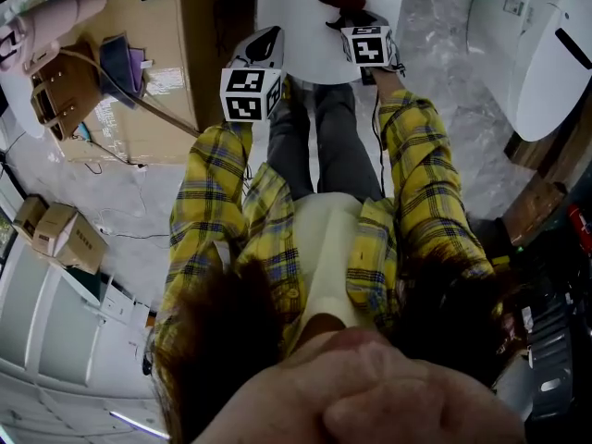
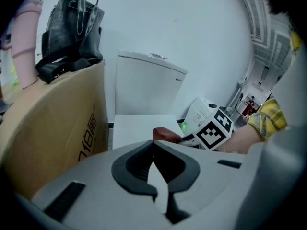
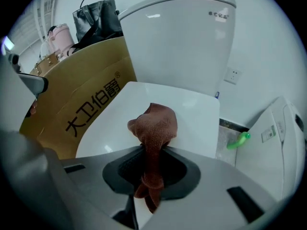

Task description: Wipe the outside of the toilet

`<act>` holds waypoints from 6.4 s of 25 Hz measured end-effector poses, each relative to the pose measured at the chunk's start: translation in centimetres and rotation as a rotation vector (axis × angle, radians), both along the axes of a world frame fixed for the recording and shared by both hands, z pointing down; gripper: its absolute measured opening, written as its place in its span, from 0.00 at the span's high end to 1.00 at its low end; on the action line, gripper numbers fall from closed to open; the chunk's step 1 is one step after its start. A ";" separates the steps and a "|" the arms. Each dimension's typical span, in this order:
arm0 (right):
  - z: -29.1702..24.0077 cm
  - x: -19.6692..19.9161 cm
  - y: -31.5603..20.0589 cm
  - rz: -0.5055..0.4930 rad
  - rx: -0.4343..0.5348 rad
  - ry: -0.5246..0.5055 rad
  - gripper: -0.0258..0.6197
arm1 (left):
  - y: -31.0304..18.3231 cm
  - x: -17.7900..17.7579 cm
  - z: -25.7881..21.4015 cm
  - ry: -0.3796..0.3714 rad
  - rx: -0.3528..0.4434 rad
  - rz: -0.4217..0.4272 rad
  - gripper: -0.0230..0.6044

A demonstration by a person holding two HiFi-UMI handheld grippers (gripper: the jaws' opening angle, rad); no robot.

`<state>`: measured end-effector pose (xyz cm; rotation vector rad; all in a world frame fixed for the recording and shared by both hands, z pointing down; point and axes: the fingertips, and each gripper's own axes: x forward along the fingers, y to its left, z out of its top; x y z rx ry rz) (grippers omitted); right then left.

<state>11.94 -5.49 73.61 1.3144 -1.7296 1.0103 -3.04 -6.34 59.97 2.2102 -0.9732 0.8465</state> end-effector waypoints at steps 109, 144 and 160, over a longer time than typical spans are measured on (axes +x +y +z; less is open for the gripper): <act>-5.2 -15.5 7.4 -0.347 0.105 -0.153 0.83 | 6.4 -5.9 1.9 -0.077 -0.089 -0.050 0.95; 0.8 0.4 13.0 -0.130 -0.088 0.021 0.83 | 5.4 -1.5 3.2 -0.048 -0.135 0.029 0.95; -3.2 2.3 10.3 -0.040 0.010 0.064 0.83 | 4.7 -2.1 1.7 -0.035 -0.115 0.020 0.95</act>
